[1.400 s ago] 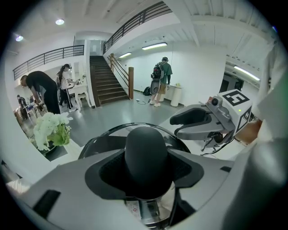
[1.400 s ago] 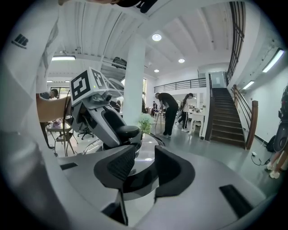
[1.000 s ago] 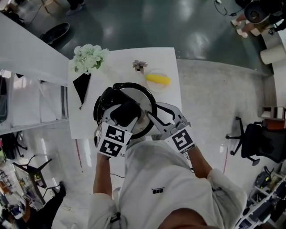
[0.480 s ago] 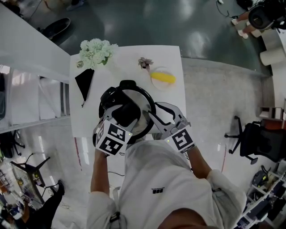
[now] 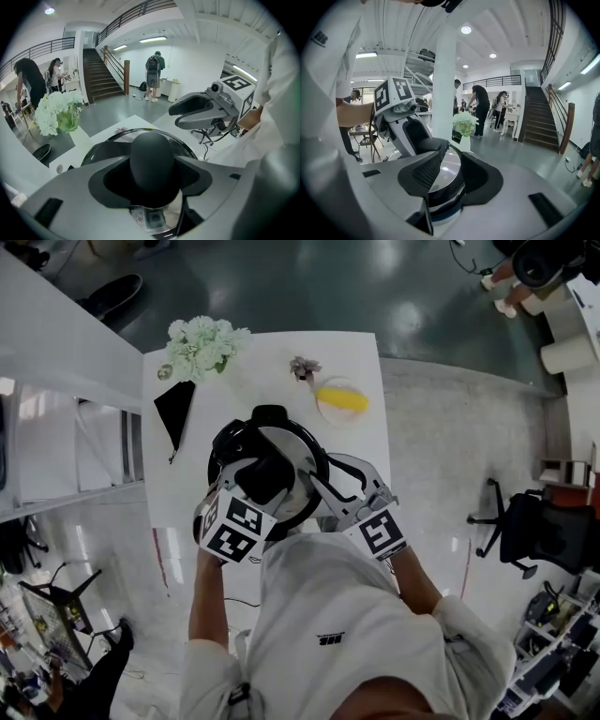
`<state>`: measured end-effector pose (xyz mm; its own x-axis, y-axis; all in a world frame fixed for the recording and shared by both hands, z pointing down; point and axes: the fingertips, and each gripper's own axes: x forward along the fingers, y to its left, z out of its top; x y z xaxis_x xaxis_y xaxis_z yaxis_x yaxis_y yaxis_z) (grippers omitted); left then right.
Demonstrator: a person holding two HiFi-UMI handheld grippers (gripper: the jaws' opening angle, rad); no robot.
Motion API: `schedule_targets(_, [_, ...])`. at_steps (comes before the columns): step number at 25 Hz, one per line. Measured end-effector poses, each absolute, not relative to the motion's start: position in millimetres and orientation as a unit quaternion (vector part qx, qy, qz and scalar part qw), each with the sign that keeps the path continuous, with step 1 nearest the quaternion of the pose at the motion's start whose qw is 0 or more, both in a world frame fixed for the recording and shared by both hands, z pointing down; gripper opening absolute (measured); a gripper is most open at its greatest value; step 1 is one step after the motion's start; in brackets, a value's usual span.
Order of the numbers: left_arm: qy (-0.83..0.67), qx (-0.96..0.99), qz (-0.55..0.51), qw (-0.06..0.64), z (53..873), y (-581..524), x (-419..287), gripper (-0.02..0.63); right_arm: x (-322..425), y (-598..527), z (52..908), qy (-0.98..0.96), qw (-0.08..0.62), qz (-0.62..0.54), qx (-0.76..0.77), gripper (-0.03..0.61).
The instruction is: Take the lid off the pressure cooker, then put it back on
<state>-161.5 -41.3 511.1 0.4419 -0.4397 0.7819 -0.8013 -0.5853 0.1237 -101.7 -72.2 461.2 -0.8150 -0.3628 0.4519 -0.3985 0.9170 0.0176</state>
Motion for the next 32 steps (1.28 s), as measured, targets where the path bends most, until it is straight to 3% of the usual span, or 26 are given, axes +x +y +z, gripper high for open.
schedule_targets(32, [-0.535,0.731,0.301,0.298,520.3,-44.1,-167.2,0.288,-115.9,-64.7,463.3,-0.966,0.233,0.027,0.111,0.138])
